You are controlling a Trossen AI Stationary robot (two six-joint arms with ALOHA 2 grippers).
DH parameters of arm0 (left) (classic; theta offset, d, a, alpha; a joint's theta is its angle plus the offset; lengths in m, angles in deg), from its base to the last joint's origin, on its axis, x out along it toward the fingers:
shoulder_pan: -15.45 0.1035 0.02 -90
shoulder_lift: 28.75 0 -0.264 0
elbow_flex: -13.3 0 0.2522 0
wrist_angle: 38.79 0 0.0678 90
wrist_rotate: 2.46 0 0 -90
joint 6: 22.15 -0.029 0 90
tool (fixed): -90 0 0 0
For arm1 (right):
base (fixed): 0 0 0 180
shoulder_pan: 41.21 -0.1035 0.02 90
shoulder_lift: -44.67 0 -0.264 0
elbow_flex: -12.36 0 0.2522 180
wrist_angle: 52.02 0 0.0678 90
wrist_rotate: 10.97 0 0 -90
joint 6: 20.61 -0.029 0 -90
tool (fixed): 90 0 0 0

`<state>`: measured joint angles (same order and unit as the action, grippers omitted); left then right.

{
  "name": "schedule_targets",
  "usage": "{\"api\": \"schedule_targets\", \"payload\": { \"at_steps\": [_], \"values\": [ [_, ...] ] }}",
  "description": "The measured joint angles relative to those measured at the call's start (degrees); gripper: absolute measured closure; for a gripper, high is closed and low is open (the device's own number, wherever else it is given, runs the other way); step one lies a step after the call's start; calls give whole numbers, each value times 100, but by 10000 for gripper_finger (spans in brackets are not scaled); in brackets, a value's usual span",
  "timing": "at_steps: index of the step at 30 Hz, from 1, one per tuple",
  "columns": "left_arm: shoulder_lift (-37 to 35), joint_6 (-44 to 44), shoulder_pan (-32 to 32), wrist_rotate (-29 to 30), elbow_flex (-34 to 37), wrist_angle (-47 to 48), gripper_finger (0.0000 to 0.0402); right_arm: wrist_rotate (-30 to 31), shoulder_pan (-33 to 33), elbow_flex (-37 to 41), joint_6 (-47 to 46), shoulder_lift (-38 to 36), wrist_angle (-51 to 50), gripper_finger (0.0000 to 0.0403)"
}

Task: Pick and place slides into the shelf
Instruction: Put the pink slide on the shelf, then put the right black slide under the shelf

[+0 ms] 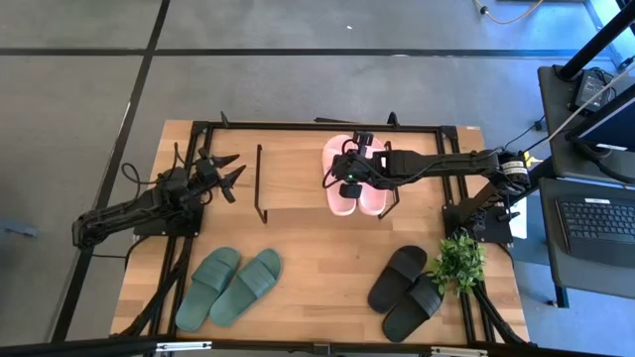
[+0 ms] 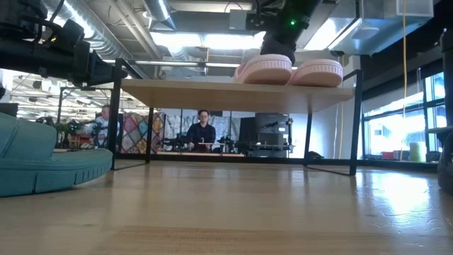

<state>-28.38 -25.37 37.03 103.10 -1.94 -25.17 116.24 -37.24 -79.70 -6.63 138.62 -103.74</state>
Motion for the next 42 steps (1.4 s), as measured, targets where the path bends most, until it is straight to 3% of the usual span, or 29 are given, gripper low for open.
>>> {"api": "schedule_targets", "payload": {
  "at_steps": [16, 33, 42],
  "values": [
    [-1, 0, 0, 0, 0, 0, 223, -2, -11, 0, -20, 0, -14, 232],
    [-1, 0, -2, 0, 0, -2, 223, 0, -127, -170, -216, 4, -162, 230],
    [-1, -1, -1, 0, 0, -1, 223, 0, -418, -550, -702, 7, -935, 231]
  ]
}}
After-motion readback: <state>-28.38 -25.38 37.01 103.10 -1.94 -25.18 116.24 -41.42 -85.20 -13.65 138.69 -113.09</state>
